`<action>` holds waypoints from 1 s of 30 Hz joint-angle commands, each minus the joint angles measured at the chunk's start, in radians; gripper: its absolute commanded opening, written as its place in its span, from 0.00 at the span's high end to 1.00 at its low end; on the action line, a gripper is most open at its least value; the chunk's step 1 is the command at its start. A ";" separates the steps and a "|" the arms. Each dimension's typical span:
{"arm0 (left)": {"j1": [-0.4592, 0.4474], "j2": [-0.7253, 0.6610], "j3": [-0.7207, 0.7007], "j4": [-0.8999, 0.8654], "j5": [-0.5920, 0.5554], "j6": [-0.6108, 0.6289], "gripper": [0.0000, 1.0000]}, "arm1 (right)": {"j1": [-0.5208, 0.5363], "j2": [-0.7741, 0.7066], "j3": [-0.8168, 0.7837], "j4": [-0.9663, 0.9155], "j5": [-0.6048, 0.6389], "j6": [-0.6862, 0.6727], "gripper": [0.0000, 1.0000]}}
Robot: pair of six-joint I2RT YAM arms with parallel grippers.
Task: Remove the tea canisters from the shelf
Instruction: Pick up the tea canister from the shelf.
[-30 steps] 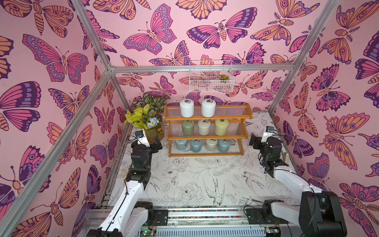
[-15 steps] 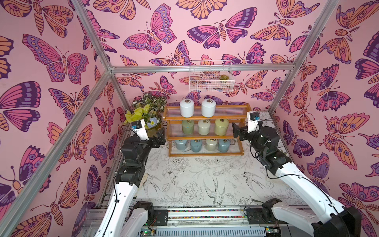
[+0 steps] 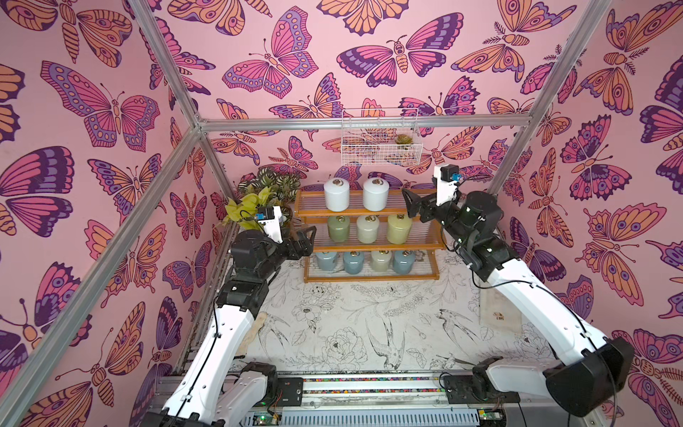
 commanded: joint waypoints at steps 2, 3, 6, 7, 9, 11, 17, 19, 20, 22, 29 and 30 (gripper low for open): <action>-0.008 -0.003 0.002 0.041 0.053 0.004 0.00 | 0.006 0.081 0.104 0.002 -0.106 0.007 0.01; -0.008 -0.005 0.002 0.042 0.059 0.006 0.00 | 0.006 0.103 0.123 0.009 -0.130 0.020 0.01; -0.009 -0.012 0.000 0.046 0.065 0.009 0.00 | 0.009 0.160 0.169 0.025 -0.185 0.038 0.01; -0.008 -0.013 0.000 0.048 0.066 0.011 0.00 | 0.011 0.176 0.180 0.030 -0.203 0.041 0.01; -0.010 -0.012 0.001 0.052 0.076 0.011 0.00 | 0.012 0.208 0.192 0.046 -0.230 0.043 0.01; -0.009 -0.013 0.002 0.052 0.085 0.011 0.00 | 0.014 0.234 0.205 0.052 -0.254 0.043 0.01; -0.010 -0.007 0.004 0.061 0.114 0.011 0.00 | 0.015 0.312 0.222 0.100 -0.311 0.040 0.01; -0.009 -0.004 0.001 0.065 0.119 0.007 0.00 | 0.017 0.328 0.227 0.112 -0.315 0.040 0.01; -0.010 -0.005 -0.001 0.067 0.120 0.006 0.00 | 0.017 0.339 0.235 0.111 -0.320 0.039 0.01; -0.009 -0.006 -0.004 0.069 0.119 0.002 0.00 | 0.017 0.359 0.252 0.102 -0.322 0.033 0.01; -0.009 -0.020 -0.017 0.075 0.106 -0.015 0.00 | 0.017 0.396 0.268 0.093 -0.345 0.025 0.01; -0.009 -0.022 -0.019 0.076 0.103 -0.015 0.00 | 0.017 0.398 0.266 0.093 -0.357 0.022 0.01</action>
